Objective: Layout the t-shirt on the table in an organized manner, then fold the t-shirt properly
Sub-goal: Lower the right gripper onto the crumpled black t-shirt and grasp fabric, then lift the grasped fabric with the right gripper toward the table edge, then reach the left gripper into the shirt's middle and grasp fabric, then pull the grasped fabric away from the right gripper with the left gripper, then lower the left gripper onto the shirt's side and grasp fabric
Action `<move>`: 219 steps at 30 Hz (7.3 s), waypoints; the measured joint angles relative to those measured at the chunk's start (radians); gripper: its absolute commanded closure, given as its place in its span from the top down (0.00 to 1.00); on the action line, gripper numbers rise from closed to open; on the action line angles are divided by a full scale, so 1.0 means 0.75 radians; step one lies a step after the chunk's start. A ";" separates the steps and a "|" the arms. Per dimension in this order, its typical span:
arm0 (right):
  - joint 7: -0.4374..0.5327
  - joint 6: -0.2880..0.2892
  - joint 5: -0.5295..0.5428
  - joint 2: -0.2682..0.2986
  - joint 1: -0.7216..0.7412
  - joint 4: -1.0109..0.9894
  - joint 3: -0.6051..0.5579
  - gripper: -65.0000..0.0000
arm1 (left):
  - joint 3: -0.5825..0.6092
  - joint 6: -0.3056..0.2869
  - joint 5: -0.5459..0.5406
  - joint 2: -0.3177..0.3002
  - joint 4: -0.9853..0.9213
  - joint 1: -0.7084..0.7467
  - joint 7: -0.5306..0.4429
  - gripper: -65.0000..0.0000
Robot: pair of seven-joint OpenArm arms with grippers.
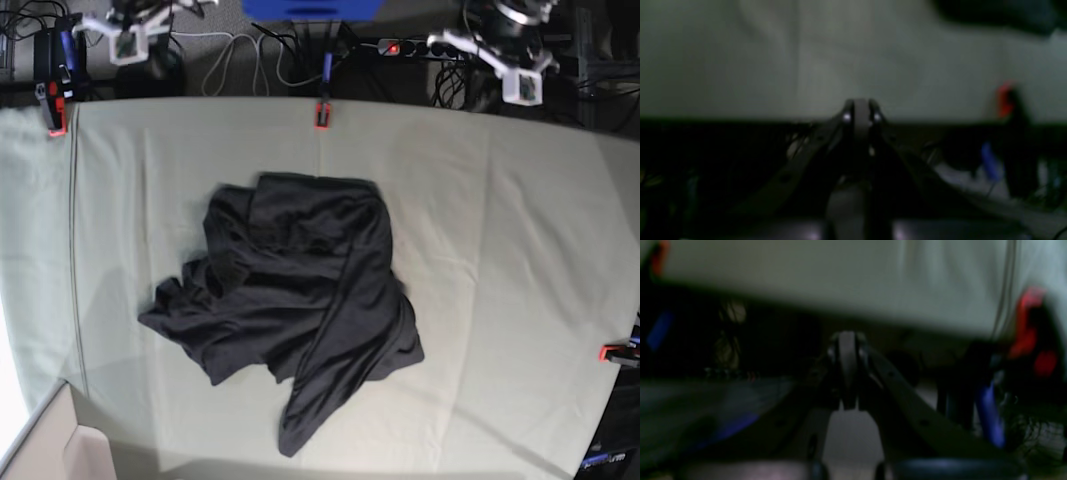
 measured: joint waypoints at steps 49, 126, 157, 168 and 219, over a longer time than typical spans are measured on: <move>-0.723 -0.005 0.001 -0.118 1.295 -0.564 -0.062 0.47 | -0.181 -0.001 -0.285 0.017 -0.042 -0.231 0.007 0.52; -0.708 0.002 0.007 -0.080 0.604 -0.070 0.026 0.00 | 0.523 0.002 0.130 0.533 -0.751 -1.171 -0.006 0.62; -0.716 0.001 0.007 -0.080 0.663 -0.191 0.030 0.00 | 0.499 0.186 0.245 0.653 -1.280 -1.451 0.127 0.00; -0.722 0.001 0.008 -0.078 0.699 -0.194 0.028 0.00 | 0.181 0.185 0.241 0.574 -0.550 -1.070 0.138 0.00; -0.728 0.210 0.006 -0.165 0.861 -0.235 0.370 0.54 | -0.563 -0.013 -0.817 0.183 -0.268 -0.493 0.131 0.60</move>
